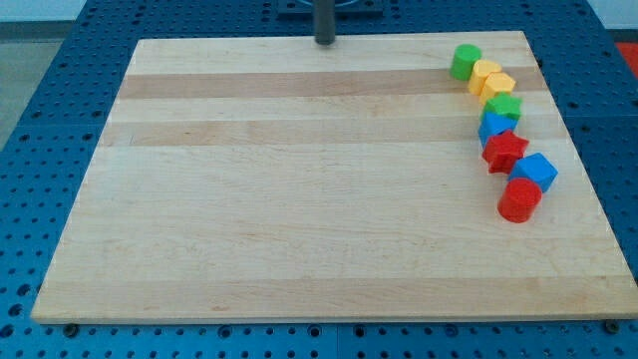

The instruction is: Move the green circle to the left of the yellow heart

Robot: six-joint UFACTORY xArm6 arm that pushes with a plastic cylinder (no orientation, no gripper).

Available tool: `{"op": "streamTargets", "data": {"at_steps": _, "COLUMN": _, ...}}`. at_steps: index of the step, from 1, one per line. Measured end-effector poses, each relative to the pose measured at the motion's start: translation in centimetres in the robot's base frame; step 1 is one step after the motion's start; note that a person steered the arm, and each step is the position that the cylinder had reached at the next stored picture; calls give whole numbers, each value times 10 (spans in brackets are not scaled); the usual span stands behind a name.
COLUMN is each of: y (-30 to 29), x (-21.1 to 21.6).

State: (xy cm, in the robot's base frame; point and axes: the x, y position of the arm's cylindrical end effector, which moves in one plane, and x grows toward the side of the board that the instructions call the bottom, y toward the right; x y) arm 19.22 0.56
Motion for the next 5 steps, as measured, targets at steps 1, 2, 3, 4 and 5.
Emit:
{"op": "streamTargets", "data": {"at_steps": 1, "y": 32, "x": 0}}
{"op": "streamTargets", "data": {"at_steps": 2, "y": 98, "x": 0}}
{"op": "streamTargets", "data": {"at_steps": 3, "y": 180, "x": -1}}
{"op": "streamTargets", "data": {"at_steps": 4, "y": 209, "x": 6}}
{"op": "streamTargets", "data": {"at_steps": 5, "y": 199, "x": 29}}
